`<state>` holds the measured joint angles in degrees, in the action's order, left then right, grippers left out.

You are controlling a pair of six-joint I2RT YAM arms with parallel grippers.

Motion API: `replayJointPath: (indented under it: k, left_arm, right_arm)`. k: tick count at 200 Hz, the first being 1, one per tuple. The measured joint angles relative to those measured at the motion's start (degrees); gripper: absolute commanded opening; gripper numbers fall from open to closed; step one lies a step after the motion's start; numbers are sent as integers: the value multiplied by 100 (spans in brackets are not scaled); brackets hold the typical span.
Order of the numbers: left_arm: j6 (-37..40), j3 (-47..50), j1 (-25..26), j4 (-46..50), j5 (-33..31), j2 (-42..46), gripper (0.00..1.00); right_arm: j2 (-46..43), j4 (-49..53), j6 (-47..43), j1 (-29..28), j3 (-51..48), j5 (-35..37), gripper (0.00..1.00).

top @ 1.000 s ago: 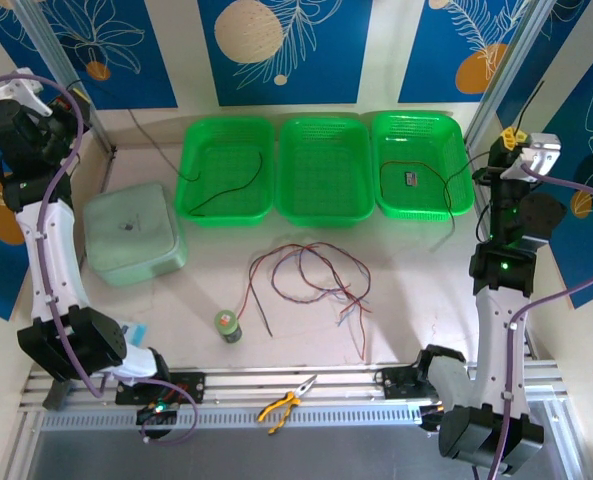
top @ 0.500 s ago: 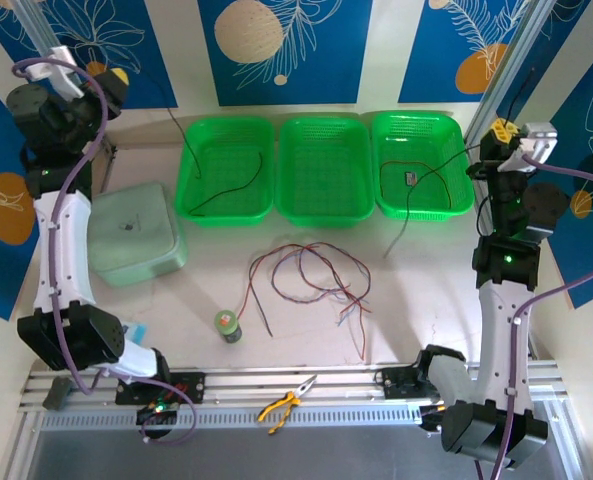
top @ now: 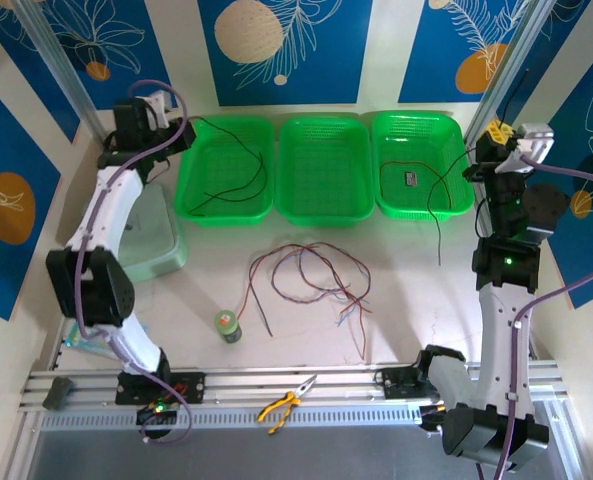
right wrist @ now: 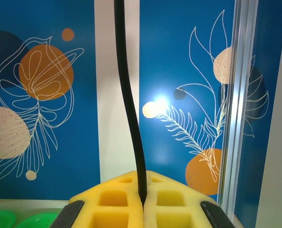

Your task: Untangle the cables

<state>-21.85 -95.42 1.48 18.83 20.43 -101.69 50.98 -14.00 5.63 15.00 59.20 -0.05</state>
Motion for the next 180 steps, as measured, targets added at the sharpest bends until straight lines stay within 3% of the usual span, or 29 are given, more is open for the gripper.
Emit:
replayJointPath:
  k: [50, 115, 120, 132, 180]
  left_arm:
    - [219, -31, 295, 570, -444, -542, 0]
    - [391, 52, 769, 566, -804, -1073, 0]
    - [363, 96, 769, 564, -787, -1150, 6]
    - [260, 195, 765, 562, -721, -1338, 31]
    - [-39, 229, 754, 557, -483, -1650, 82]
  right_arm:
    - [-164, 22, -2, -15, 0, 2, 0]
    - [-262, 122, 2, -114, -2, 7, 0]
    - [-273, 131, 2, -120, -2, 7, 0]
    - [-299, 151, 4, -144, -4, 7, 0]
    - [-437, 267, -4, -380, -4, 4, 0]
